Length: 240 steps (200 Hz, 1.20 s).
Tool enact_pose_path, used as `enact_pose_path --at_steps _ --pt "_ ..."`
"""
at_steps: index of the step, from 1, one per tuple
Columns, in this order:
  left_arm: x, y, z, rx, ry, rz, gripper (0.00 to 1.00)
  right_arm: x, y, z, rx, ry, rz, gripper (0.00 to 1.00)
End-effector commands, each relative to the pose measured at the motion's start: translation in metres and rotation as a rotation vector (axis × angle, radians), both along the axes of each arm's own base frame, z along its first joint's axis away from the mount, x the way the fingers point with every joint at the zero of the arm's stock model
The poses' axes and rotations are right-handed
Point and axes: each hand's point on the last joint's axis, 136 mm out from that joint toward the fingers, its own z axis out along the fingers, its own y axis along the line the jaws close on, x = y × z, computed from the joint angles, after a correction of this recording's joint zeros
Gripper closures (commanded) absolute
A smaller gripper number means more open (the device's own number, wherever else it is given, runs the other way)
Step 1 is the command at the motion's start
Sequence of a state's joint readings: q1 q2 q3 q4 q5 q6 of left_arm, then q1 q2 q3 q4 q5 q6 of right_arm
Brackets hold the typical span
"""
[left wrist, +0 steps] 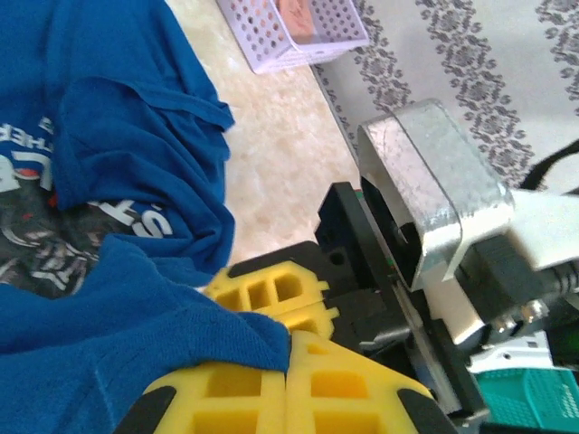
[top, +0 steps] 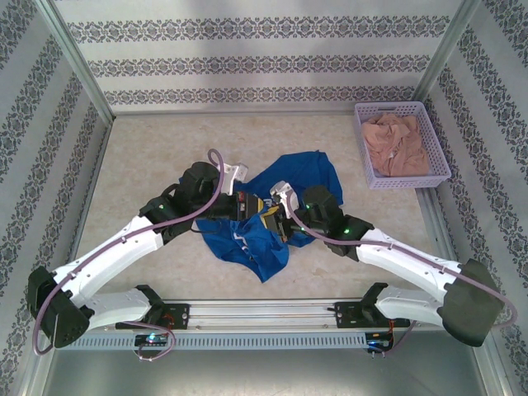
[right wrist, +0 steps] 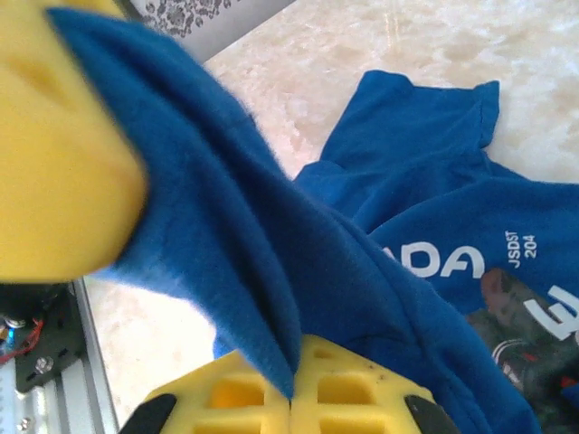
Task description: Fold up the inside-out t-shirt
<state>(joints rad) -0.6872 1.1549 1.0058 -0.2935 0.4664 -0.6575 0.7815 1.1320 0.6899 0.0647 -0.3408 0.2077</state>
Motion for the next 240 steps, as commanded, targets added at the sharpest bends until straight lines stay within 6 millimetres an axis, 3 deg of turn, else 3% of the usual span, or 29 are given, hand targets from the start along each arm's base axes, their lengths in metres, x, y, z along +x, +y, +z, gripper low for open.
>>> enact_pose_path --at_steps 1,24,54,116,145,173,200,225,240 --pt "0.016 0.024 0.017 0.077 -0.14 0.135 0.77 0.001 0.007 0.031 0.132 0.004 0.009 1.0" --pt "0.025 0.053 0.001 0.208 -0.252 0.221 0.59 0.009 0.004 0.042 0.27 0.119 -0.018 1.0" --pt "0.017 0.065 -0.02 0.276 -0.29 0.201 0.44 0.015 0.001 0.046 0.341 0.192 -0.039 1.0" --pt "0.026 0.089 -0.062 0.484 -0.247 0.256 0.39 0.02 -0.017 0.043 0.348 0.2 -0.064 1.0" --pt "0.039 0.082 -0.073 0.498 -0.24 0.251 0.39 0.015 -0.019 0.041 0.343 0.195 -0.052 1.0" --pt "0.056 0.065 -0.076 0.45 -0.235 0.223 0.45 0.01 -0.025 0.04 0.34 0.183 -0.045 1.0" --pt "0.076 0.043 -0.075 0.318 -0.21 0.208 0.58 0.007 -0.032 0.037 0.338 0.169 -0.05 1.0" --pt "0.085 0.028 -0.062 0.219 -0.199 0.181 0.85 0.007 -0.041 0.031 0.325 0.166 -0.08 1.0" --pt "0.083 0.025 -0.048 0.182 -0.221 0.168 0.98 0.009 -0.05 0.016 0.266 0.164 -0.127 1.0"
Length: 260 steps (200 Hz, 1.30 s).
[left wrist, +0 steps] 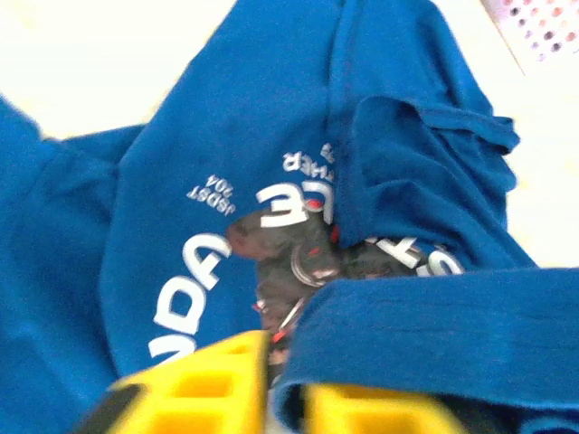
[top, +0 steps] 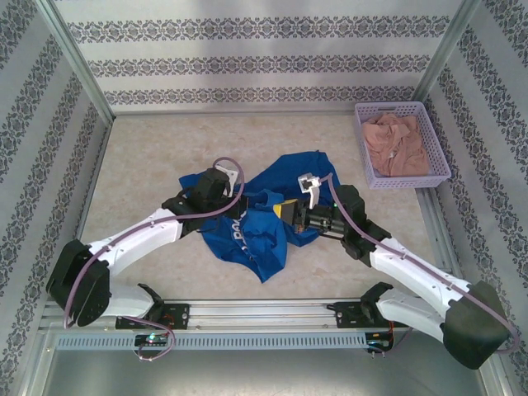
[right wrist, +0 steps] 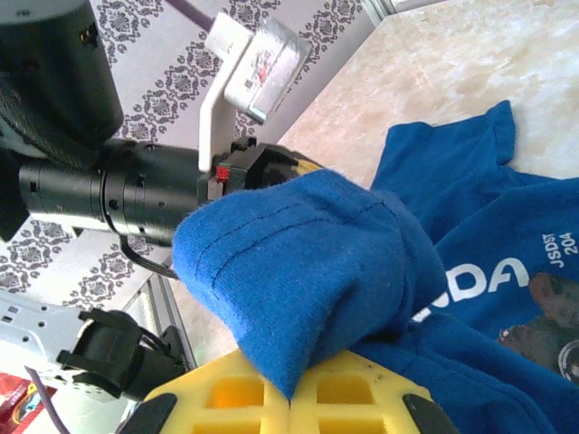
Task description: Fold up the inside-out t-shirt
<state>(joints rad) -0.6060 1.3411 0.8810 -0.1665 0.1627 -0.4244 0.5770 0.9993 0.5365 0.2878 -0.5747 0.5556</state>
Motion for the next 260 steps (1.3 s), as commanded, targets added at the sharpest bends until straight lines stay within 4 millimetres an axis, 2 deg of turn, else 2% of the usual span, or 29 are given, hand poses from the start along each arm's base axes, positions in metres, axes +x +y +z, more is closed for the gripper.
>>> enact_pose_path --at_steps 1,27,46,66,93,121,135,148,189,229,260 --pt "0.01 -0.022 0.058 -0.169 -0.114 -0.058 0.99 -0.001 -0.013 -0.012 -0.063 -0.029 -0.033 1.0" --pt "-0.006 -0.021 0.09 -0.199 -0.173 -0.122 1.0 0.0 -0.032 -0.037 -0.192 -0.006 -0.111 0.99" --pt "-0.023 -0.02 0.111 -0.196 -0.211 -0.2 1.0 -0.002 -0.041 -0.043 -0.251 -0.019 -0.136 0.9" --pt "-0.034 -0.018 0.122 -0.17 -0.232 -0.252 1.0 -0.009 -0.043 -0.043 -0.309 -0.052 -0.113 0.73" --pt "-0.039 -0.014 0.123 -0.122 -0.236 -0.281 1.0 -0.024 -0.041 -0.017 -0.342 -0.161 -0.039 0.57" --pt "-0.039 -0.019 0.128 -0.136 -0.233 -0.299 1.0 -0.032 -0.036 0.015 -0.37 -0.268 -0.006 0.5" --pt "-0.038 -0.02 0.129 -0.138 -0.225 -0.3 1.0 -0.035 -0.029 0.024 -0.4 -0.299 0.02 0.48" --pt "-0.037 -0.021 0.128 -0.136 -0.221 -0.297 1.0 -0.038 -0.018 0.032 -0.422 -0.333 0.05 0.41" --pt "-0.036 -0.019 0.126 -0.129 -0.216 -0.287 1.0 -0.025 0.007 0.035 -0.499 -0.356 0.079 0.42" --pt "-0.037 -0.019 0.126 -0.132 -0.213 -0.284 1.0 -0.018 0.035 0.017 -0.542 -0.323 0.126 0.45" --pt "-0.037 -0.018 0.126 -0.13 -0.213 -0.285 1.0 -0.017 0.048 0.007 -0.553 -0.316 0.148 0.46"
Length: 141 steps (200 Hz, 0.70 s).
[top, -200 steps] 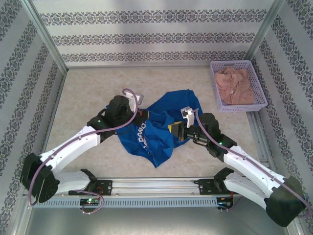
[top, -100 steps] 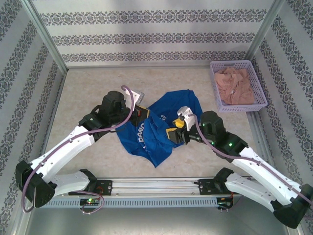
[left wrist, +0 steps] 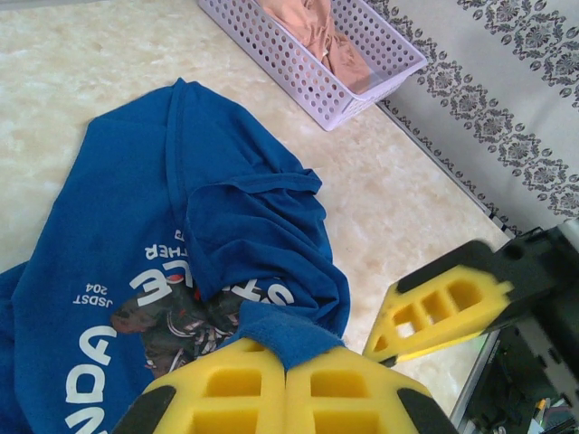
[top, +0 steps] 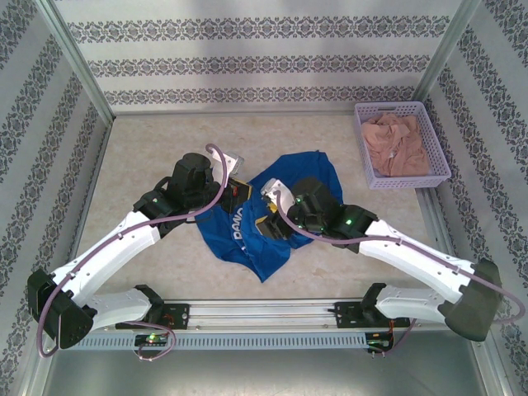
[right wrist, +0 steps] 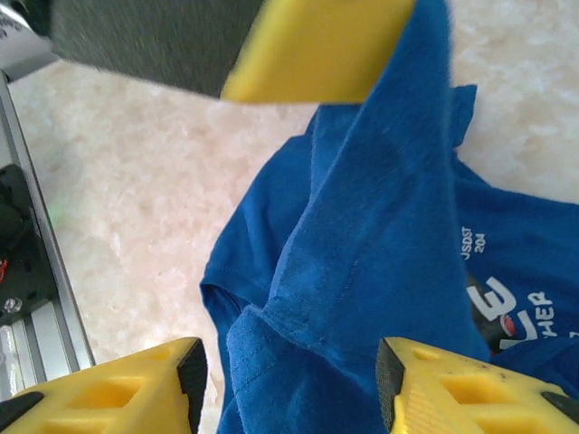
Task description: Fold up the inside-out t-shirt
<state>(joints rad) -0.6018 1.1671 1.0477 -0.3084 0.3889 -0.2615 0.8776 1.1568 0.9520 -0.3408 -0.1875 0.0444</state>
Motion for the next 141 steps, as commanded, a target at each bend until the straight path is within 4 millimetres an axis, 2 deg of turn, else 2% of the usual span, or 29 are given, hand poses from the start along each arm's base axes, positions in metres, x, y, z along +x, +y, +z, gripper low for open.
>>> enact_pose_path --at_steps 1,99,117,141 --pt "-0.002 0.001 0.012 -0.002 -0.023 -0.01 1.0 0.005 0.01 0.01 0.005 -0.045 0.007 0.47" --pt "-0.003 0.001 0.01 -0.004 -0.016 -0.014 1.0 0.04 0.017 0.001 -0.051 -0.086 -0.135 0.53" --pt "-0.003 0.002 0.011 -0.005 -0.019 -0.013 1.0 0.043 0.018 -0.003 -0.058 -0.086 -0.146 0.63" --pt "-0.003 0.003 0.01 0.0 -0.018 -0.005 1.0 0.044 0.017 0.0 -0.049 -0.096 -0.152 0.85"
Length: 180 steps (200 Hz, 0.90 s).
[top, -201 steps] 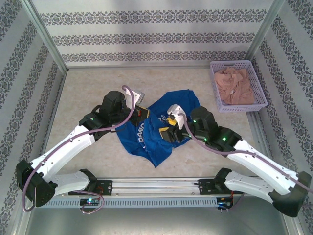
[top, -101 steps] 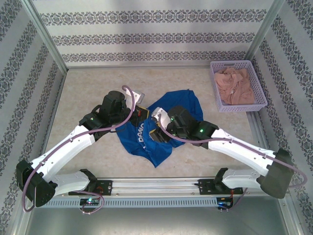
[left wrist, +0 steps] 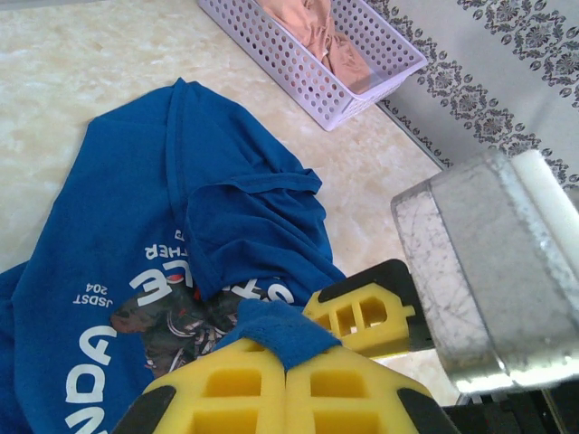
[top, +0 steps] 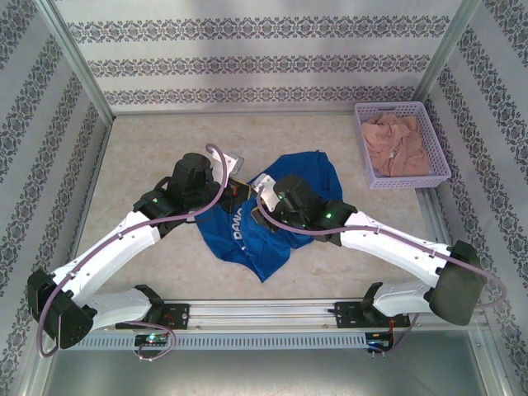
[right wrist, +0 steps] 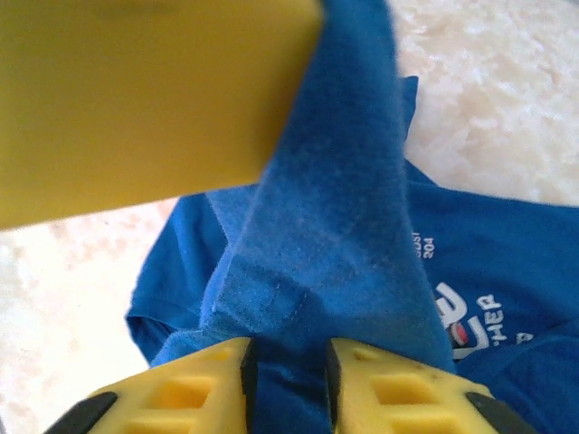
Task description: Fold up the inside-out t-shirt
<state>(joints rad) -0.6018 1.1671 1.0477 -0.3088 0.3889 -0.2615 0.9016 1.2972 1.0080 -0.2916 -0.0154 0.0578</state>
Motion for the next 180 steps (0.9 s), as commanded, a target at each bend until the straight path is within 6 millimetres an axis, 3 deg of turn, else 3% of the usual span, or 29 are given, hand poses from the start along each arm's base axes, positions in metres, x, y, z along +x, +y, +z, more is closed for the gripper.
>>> enact_pose_path --at_steps 1,18,68,92,112,122,158,180 --pt "-0.003 0.003 0.01 0.001 -0.018 -0.004 1.0 0.008 0.005 0.018 0.038 -0.05 -0.026 0.86" --pt "-0.001 0.005 0.011 0.005 -0.023 0.014 1.0 0.006 0.004 0.02 0.046 -0.053 -0.022 1.0" --pt "0.007 0.016 0.007 0.039 -0.022 0.088 1.0 -0.015 -0.01 0.025 0.084 -0.027 0.058 1.0" --pt "0.005 0.013 0.011 0.014 -0.021 0.071 1.0 -0.017 -0.005 0.025 0.083 -0.03 0.086 0.6" --pt "0.005 0.011 0.011 0.011 -0.019 0.065 1.0 -0.012 0.002 0.026 0.079 -0.044 0.086 0.48" --pt "0.005 0.011 0.012 0.012 -0.021 0.066 1.0 -0.01 0.006 0.025 0.076 -0.047 0.09 0.38" --pt "0.004 0.012 0.012 0.012 -0.018 0.066 1.0 -0.002 0.016 0.013 0.053 -0.042 0.069 0.31" --pt "0.004 0.012 0.013 0.014 -0.02 0.066 1.0 0.002 0.021 0.008 0.042 -0.043 0.039 0.35"
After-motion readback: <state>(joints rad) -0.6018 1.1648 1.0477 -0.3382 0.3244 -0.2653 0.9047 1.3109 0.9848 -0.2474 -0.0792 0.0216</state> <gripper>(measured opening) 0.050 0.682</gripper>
